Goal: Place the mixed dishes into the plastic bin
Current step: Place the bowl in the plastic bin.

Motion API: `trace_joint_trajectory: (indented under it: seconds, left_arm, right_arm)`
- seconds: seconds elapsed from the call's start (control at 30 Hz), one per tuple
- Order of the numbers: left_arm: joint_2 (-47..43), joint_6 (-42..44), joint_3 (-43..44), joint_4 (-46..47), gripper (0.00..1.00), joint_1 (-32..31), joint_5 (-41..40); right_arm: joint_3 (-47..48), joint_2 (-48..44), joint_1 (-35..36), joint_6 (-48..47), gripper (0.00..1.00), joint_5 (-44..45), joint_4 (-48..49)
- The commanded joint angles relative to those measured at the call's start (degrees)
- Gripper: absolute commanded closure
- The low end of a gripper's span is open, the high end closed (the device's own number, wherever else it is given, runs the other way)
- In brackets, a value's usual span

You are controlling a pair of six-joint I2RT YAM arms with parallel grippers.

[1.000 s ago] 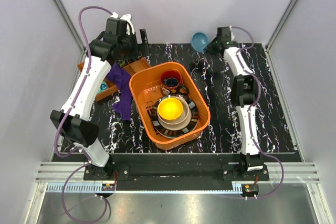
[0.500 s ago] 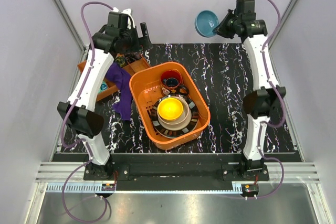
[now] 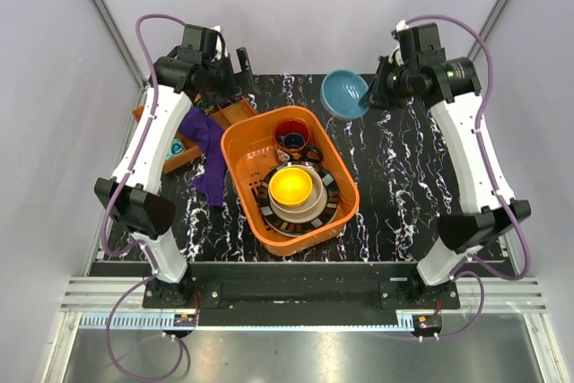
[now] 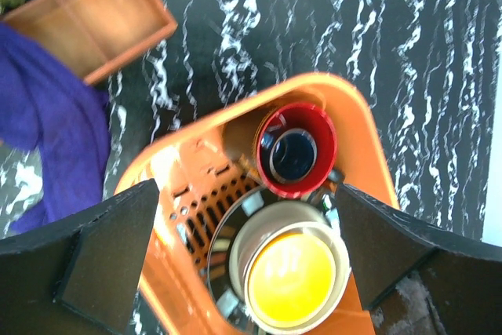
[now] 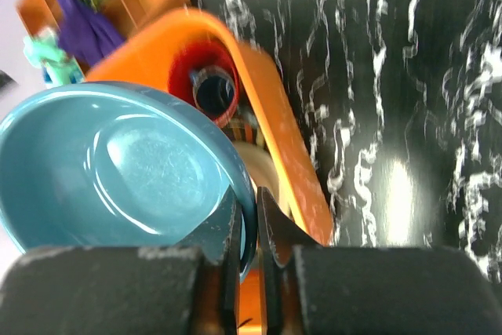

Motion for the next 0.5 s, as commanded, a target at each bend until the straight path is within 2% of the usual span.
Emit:
trace_joint_trajectory:
  seconds: [0.0, 0.2, 0.47]
  left_arm:
    - [-6.3, -0.4, -1.0, 0.5, 0.01, 0.0, -2.0]
    - [-7.9, -0.9, -3.1, 0.6, 0.01, -1.0, -1.9]
    - [-8.1, -0.4, -2.9, 1.0, 0.01, -1.4, -3.5]
  right_arm:
    - [-6.0, -6.0, 2.0, -0.3, 1.0, -1.2, -1.1]
    - [-14.1, -10.9, 5.8, 0.8, 1.0, -0.4, -1.4]
    - [-17.3, -11.4, 11.5, -1.3, 1.0, 4.2, -1.8]
